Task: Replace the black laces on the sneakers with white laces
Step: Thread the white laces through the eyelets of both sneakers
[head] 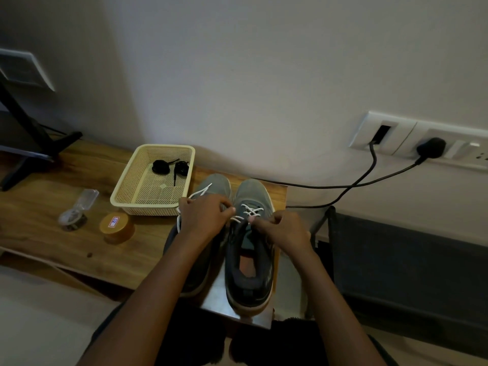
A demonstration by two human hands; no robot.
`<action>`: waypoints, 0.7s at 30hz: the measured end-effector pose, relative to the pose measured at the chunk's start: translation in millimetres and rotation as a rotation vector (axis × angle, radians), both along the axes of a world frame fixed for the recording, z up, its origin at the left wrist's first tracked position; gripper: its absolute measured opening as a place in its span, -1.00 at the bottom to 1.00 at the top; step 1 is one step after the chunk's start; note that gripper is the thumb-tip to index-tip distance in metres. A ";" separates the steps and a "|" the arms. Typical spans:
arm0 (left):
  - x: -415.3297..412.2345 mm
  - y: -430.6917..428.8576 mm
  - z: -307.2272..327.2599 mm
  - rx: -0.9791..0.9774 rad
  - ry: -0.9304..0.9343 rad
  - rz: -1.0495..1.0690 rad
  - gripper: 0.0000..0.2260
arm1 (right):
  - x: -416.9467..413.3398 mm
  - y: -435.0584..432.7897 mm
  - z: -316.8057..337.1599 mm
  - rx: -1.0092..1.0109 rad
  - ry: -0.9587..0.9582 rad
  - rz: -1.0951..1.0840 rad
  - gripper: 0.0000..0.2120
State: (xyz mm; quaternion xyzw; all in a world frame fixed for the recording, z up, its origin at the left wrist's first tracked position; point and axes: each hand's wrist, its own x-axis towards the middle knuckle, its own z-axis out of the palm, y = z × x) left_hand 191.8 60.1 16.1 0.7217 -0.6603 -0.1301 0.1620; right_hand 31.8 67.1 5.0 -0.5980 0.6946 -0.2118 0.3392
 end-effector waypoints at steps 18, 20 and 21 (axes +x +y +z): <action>-3.8 -11.1 45.7 -0.153 1.241 -0.042 -0.61 | 25.6 -26.7 29.7 -0.236 -0.485 0.162 -0.95; 6.0 -15.5 49.9 -0.184 1.570 0.003 -0.61 | 23.1 -29.9 24.5 -0.255 -0.335 0.131 -0.95; 12.5 -17.1 51.6 -0.186 1.730 0.032 -0.63 | 20.6 -32.1 20.5 -0.254 -0.237 0.116 -0.94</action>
